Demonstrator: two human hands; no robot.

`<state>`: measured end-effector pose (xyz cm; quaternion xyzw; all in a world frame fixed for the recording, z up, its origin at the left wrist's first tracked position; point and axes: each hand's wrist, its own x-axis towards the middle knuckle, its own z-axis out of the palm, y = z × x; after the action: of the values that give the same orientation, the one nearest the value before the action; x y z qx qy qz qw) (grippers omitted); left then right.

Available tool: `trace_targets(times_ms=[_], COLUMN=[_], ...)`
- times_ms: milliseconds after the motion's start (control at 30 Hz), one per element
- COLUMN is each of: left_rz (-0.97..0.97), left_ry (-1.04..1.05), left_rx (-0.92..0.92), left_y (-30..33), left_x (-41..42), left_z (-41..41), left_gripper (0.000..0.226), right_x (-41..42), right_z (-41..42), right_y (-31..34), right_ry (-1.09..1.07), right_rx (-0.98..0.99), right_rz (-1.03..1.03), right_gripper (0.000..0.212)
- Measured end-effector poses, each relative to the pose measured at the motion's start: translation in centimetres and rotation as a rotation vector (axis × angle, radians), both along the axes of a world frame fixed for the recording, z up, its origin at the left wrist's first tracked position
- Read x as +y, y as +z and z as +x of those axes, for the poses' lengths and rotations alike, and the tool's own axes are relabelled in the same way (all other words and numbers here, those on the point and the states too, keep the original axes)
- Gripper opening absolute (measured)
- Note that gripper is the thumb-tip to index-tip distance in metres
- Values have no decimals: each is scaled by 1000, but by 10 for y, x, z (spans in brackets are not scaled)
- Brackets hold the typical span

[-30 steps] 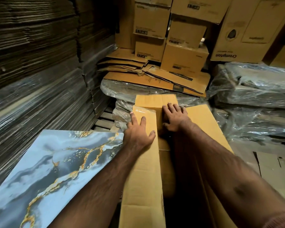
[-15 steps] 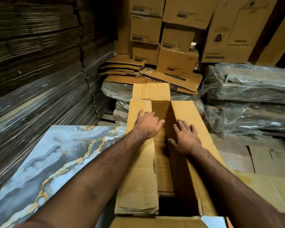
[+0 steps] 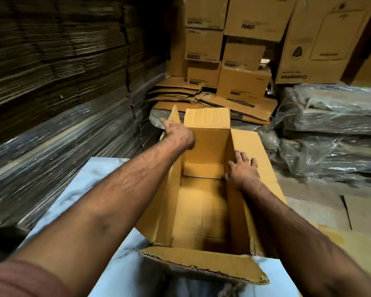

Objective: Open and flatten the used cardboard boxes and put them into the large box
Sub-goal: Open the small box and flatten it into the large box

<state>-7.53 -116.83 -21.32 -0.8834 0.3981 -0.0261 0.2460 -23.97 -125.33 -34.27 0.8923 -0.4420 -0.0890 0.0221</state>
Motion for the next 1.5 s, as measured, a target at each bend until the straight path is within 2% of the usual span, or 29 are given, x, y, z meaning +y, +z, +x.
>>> trace_targets(times_ms=[67,200,267,333,467,533,600,700,833,967,1100,1300,1500], left_rz=[51,-57,-207,-467,-645,-659,-581,-511,-718,-933,-1061,-906,-896], left_ry=[106,284,330,382,428,441,483,470,468,466,404,433,461], left_rx=[89,513,605,677,893,1005,1071,1068,1074,1080,922,503,409], left_y=[-6,-65,-104,-124,-134,-128,-122,-116,-113,-100,-81,-69,-49], left_x=[16,41,53,59,61,63,69,76,84,90,110,141,167], left_z=[10,19,22,25,32,31,28,25,22,23,21,11,22], left_gripper=[72,77,69,50,49,45,42,41,23,27,33,33,26], right_x=[-1,1,5,11,13,16,20,28,32,37,46,53,68], right_z=[-1,-4,-3,-2,1,-1,-4,-7,-9,-12,-10,-16,-14], right_y=[-1,-2,-3,-2,-5,-5,-5,-1,11,30,48,63,80], right_ry=[-10,-63,-147,-271,-455,-489,-505,-492,-476,-402,-294,-216,-174], right_rx=[-59,-200,-255,-336,-422,-442,-454,-418,-515,-704,-807,-831,-845], right_rz=[1,-6,-81,-93,154,286,377,399,380,318,213,173,157], right_gripper=[58,55,51,49,51,52,53,41,27,30,27,29,33])
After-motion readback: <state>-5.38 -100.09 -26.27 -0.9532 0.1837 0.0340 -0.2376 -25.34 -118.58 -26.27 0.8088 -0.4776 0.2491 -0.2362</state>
